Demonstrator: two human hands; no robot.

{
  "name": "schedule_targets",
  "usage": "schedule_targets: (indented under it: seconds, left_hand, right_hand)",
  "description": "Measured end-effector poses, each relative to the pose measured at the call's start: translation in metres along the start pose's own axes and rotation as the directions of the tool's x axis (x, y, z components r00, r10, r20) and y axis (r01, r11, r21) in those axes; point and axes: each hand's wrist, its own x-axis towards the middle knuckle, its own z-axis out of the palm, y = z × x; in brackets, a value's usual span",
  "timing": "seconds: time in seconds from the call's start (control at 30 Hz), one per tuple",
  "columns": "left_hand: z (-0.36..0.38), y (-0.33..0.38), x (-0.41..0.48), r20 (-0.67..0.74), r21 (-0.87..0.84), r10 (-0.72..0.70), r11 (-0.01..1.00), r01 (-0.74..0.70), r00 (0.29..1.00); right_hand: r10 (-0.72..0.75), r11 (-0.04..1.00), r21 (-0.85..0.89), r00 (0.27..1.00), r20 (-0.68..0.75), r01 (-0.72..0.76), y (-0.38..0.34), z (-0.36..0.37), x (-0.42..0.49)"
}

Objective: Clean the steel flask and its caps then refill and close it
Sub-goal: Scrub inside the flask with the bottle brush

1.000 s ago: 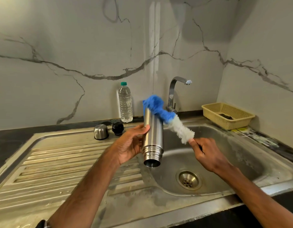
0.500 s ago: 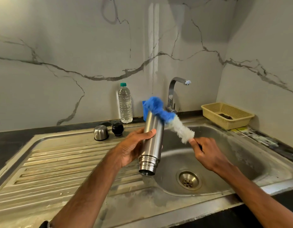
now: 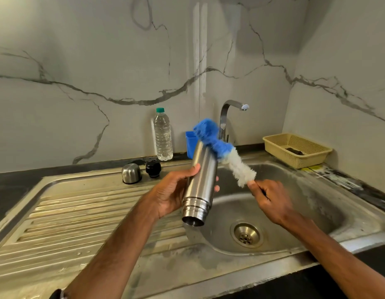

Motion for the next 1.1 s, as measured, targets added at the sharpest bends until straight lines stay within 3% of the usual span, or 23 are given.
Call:
schedule_targets:
  seconds: [0.13,0.23,0.4,0.5,0.67,0.8,0.87,0.97,1.1]
  left_hand:
    - [-0.011,0.007,0.002,-0.082,-0.115,0.094,0.988,-0.103,0.992]
    - [-0.012,0.006,-0.001,-0.037,-0.055,0.072,0.996,-0.074,0.997]
    - [-0.005,0.005,-0.002,0.028,-0.025,0.040,0.999,-0.039,0.999]
    - [-0.008,0.009,-0.006,0.036,-0.066,0.017,0.998,-0.014,0.999]
    - [-0.014,0.012,-0.007,-0.009,-0.025,0.066,0.997,-0.067,0.998]
    - [-0.018,0.013,-0.005,-0.023,-0.003,0.049,0.999,-0.049,0.999]
    - [-0.014,0.010,-0.005,-0.026,0.040,0.049,0.998,-0.048,0.998]
    - [-0.012,0.011,-0.006,-0.099,0.012,0.106,0.994,-0.105,0.989]
    - [-0.018,0.015,-0.004,-0.179,-0.070,0.189,0.976,-0.204,0.966]
  right_hand:
    - [-0.094,0.995,0.027,0.995,0.034,0.093,0.003,0.004,0.000]
    - [-0.003,1.000,0.013,0.999,-0.049,0.004,0.005,0.003,0.006]
    - [-0.076,0.997,0.020,0.995,-0.068,0.078,0.009,0.003,0.001]
    - [-0.039,0.999,0.010,0.995,-0.094,0.040,0.012,0.002,0.004]
    - [-0.165,0.985,0.055,0.985,0.043,0.163,0.008,0.004,-0.002]
    - [-0.056,0.997,0.044,0.998,-0.042,0.058,0.005,0.003,0.003]
    - [-0.091,0.995,0.047,0.995,-0.031,0.092,0.006,0.004,0.001]
    - [-0.210,0.976,0.080,0.974,0.089,0.203,0.008,0.006,-0.004]
    - [-0.189,0.980,0.079,0.976,0.106,0.182,0.000,0.011,-0.003]
